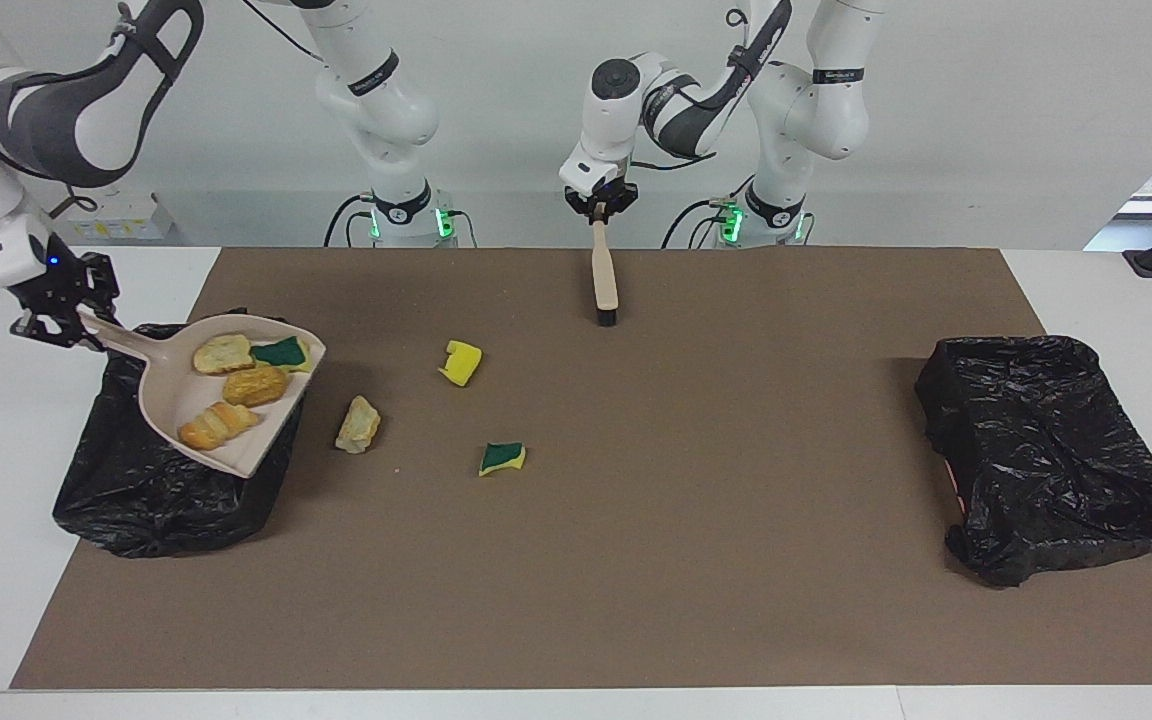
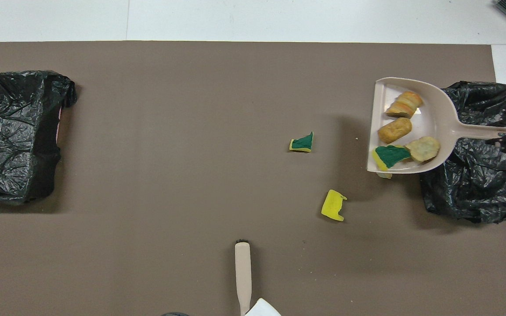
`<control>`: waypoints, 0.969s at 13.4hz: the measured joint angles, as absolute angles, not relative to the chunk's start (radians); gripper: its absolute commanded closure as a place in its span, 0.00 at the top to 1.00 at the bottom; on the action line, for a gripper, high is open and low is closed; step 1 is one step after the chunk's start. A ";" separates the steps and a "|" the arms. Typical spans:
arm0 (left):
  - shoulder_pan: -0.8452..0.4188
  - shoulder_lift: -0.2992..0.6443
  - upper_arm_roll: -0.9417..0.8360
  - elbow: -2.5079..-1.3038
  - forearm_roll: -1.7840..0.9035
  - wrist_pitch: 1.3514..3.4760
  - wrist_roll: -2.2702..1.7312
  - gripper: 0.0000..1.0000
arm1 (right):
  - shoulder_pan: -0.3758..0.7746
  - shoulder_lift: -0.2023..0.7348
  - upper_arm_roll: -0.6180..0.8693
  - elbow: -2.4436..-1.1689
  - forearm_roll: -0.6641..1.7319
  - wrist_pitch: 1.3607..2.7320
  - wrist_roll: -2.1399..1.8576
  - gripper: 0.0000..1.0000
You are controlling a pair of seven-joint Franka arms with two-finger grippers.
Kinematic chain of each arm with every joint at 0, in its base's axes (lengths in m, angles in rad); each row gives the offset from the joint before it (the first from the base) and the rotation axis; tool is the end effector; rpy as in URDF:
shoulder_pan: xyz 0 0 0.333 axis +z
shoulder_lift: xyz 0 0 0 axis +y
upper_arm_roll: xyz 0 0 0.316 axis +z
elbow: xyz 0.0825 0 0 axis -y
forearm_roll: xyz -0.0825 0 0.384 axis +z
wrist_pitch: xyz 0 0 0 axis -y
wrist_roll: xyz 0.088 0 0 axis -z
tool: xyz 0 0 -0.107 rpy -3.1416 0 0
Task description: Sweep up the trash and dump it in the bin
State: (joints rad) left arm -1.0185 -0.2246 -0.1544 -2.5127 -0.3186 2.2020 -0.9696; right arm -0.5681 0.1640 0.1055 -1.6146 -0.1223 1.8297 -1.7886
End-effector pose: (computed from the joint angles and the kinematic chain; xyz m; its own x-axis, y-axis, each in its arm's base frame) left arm 0.1588 -0.4033 0.3548 0.9740 -0.0013 -0.2264 0.0053 -0.9996 0.0286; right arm 0.5476 -0.2889 0.5314 0.2168 0.9699 -0.1108 0.9762 -0.2151 0.0273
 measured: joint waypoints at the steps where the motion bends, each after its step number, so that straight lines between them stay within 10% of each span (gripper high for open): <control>1: -1.018 -0.223 -0.152 -2.513 -0.319 2.202 -0.970 0.30 | -0.574 0.167 0.106 -1.604 -0.185 1.848 -1.808 0.00; 5: -1.004 -0.214 -0.139 -2.508 -0.319 2.204 -0.961 0.87 | -0.552 0.173 0.115 -1.596 -0.344 1.904 -1.807 0.00; 7: -0.963 -0.194 -0.133 -2.488 -0.317 2.204 -0.912 1.00 | -0.531 0.172 0.124 -1.590 -0.446 1.908 -1.769 0.00; 13: -0.744 -0.065 -0.123 -2.288 -0.119 2.178 -0.763 1.00 | -0.407 0.134 0.131 -1.594 -0.744 1.899 -1.671 0.00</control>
State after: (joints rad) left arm -0.7435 -0.0648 -0.1232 -2.2882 -0.1193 2.1782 -0.7626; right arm -0.4070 0.1343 0.1312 -1.5945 -0.7442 1.8990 -1.6710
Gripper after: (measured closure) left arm 0.000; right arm 0.665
